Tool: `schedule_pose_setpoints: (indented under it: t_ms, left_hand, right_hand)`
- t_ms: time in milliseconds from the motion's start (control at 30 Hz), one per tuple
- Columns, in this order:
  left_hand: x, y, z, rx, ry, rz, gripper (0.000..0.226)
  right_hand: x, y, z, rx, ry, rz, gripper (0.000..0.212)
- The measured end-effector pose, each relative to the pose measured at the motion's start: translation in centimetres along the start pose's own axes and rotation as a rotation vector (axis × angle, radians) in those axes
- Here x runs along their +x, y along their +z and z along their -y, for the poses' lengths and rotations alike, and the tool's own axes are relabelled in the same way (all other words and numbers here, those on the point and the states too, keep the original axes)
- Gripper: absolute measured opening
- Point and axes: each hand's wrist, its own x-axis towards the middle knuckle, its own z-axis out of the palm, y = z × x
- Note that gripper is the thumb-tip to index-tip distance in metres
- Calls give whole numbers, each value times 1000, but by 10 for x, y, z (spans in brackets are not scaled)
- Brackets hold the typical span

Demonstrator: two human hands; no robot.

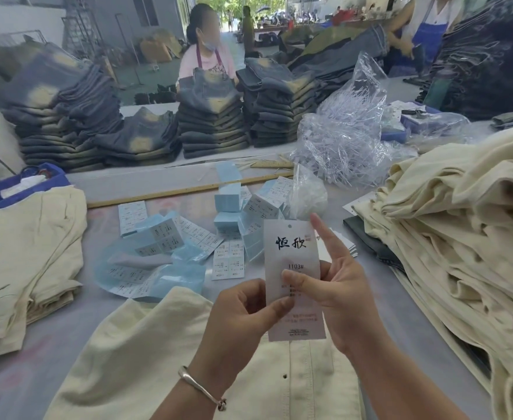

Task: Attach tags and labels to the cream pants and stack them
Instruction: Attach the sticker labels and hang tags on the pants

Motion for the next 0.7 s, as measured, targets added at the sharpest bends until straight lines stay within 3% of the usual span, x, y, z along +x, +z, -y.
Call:
schedule_pose_setpoints:
  t_ms: [167, 400, 533, 700]
  left_hand:
    - [-1, -6, 7, -34, -52, 51, 18]
    - [3, -8, 21, -50, -144, 70, 28]
    - [9, -5, 25, 23, -204, 77, 28]
    - [21, -2, 39, 5, -218, -24, 31]
  right_hand:
    - [9, -5, 0, -64, 25, -90, 107]
    - [9, -9, -20, 4, 109, -201, 78]
    - [8, -8, -36, -59, 146, -179, 66]
    - [15, -12, -64, -130, 235, -225, 50]
